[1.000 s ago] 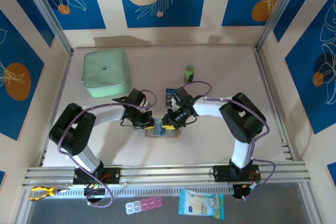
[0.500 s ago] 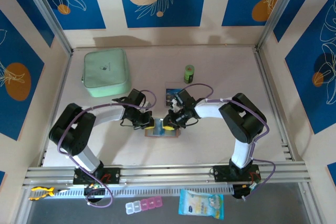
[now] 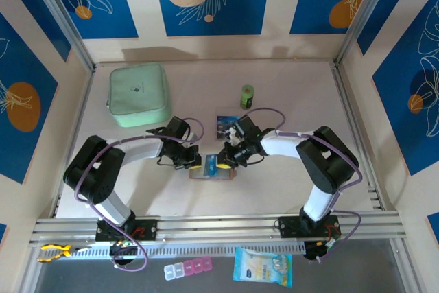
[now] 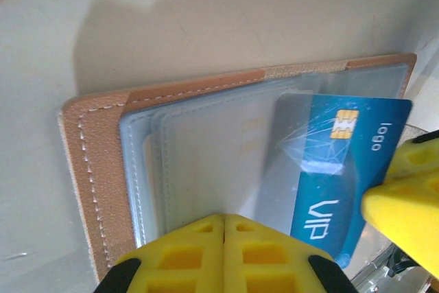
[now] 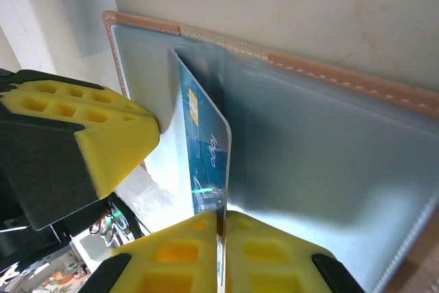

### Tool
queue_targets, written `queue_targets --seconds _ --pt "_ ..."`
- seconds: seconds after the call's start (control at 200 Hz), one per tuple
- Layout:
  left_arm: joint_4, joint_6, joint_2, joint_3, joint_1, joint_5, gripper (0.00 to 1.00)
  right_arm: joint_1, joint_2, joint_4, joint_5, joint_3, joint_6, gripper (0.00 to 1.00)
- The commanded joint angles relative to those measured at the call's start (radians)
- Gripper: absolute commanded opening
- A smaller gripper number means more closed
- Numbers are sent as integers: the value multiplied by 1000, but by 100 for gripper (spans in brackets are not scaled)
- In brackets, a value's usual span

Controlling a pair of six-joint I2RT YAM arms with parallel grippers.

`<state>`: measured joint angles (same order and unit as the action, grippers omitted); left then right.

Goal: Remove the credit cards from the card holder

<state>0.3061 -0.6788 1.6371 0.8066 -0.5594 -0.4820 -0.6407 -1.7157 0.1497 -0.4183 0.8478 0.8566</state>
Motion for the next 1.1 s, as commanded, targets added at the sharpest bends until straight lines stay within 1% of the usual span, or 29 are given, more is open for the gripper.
queue_targets --seconds 0.0,0.295,0.395,0.475,0.6,0.675,0.72,0.815,0.915,1.095 --pt "53 1 -5 -26 -3 34 0 7 47 104 16 2 -58 9" --pt "40 -2 -23 -18 -3 16 0 6 112 284 77 94 -160 3" --pt "49 1 -29 -11 -3 15 1 4 123 355 87 132 -240 2" --pt "48 4 -34 -8 -4 2 4 -4 113 452 100 196 -365 2" --pt "24 5 -52 -8 -2 -22 10 -35 65 621 186 317 -574 0" --pt "35 11 -63 4 -3 -20 13 -48 38 702 258 376 -699 0" --pt "42 13 -69 11 -3 -17 14 -50 25 735 280 404 -782 0" --pt "50 14 -87 18 -2 -6 17 -61 -3 799 388 470 -947 0" --pt "58 14 -111 16 2 10 19 -63 -32 855 479 546 -1084 0" --pt "83 21 -154 13 14 40 21 -61 -46 912 551 628 -1339 0"
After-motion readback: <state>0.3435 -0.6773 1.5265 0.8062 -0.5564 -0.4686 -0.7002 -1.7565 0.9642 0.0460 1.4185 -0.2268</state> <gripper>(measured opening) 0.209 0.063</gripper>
